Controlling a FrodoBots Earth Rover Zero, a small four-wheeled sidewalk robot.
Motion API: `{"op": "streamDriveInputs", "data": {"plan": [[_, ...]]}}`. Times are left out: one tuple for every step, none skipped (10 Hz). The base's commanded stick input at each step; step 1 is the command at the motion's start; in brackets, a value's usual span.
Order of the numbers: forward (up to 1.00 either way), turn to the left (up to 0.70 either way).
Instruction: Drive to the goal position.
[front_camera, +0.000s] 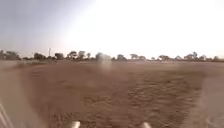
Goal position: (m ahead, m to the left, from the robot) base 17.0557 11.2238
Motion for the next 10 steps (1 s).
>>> {"op": "streamDriveInputs", "data": {"plan": [[0.7, 0.0], [0.7, 0.0], [0.7, 0.0], [0.7, 0.0], [0.7, 0.0], [0.7, 0.0], [0.7, 0.0], [0.7, 0.0], [0.7, 0.0], [0.7, 0.0]]}}
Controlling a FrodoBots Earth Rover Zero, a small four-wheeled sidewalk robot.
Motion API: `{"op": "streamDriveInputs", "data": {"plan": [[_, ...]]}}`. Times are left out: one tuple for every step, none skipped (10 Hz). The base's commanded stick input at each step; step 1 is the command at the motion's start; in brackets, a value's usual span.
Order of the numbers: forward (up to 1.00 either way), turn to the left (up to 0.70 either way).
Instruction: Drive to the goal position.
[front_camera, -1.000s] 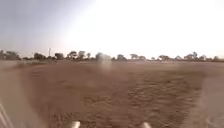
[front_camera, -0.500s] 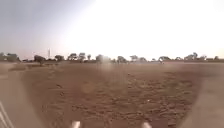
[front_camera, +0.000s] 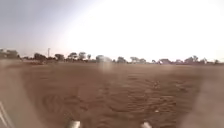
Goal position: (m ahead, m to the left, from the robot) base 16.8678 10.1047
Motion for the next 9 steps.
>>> {"op": "streamDriveInputs", "data": {"plan": [[0.7, 0.0], [0.7, 0.0], [0.7, 0.0], [0.7, 0.0], [0.7, 0.0], [0.7, 0.0], [0.7, 0.0], [0.7, 0.0], [0.7, 0.0]]}}
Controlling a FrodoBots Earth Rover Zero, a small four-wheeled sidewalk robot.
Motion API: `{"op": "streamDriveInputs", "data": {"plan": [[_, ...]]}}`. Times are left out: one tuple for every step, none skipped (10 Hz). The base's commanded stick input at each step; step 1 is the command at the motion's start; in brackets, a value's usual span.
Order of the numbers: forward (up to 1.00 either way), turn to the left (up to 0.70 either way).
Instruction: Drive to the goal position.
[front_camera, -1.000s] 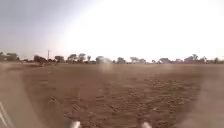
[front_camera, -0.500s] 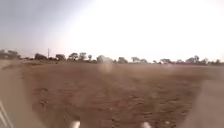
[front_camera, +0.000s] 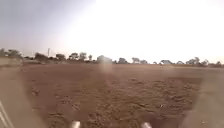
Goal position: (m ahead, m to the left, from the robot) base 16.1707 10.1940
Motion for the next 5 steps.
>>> {"op": "streamDriveInputs", "data": {"plan": [[0.7, 0.0], [0.7, 0.0], [0.7, 0.0], [0.7, 0.0], [0.7, 0.0]]}}
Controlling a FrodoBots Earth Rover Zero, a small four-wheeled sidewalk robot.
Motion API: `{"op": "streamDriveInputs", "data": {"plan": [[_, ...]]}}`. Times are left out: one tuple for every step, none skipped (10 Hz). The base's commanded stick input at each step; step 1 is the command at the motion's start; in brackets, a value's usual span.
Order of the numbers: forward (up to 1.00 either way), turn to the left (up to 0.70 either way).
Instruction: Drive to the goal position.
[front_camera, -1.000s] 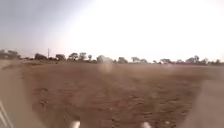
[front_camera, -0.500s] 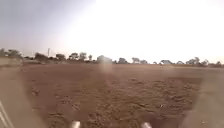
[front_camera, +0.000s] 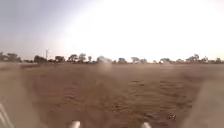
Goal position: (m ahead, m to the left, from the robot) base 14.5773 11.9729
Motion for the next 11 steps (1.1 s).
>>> {"op": "streamDriveInputs", "data": {"plan": [[0.7, 0.0], [0.7, 0.0], [0.7, 0.0], [0.7, 0.0], [0.7, 0.0], [0.7, 0.0], [0.7, 0.0], [0.7, 0.0], [0.7, 0.0], [0.7, 0.0], [0.7, 0.0]]}}
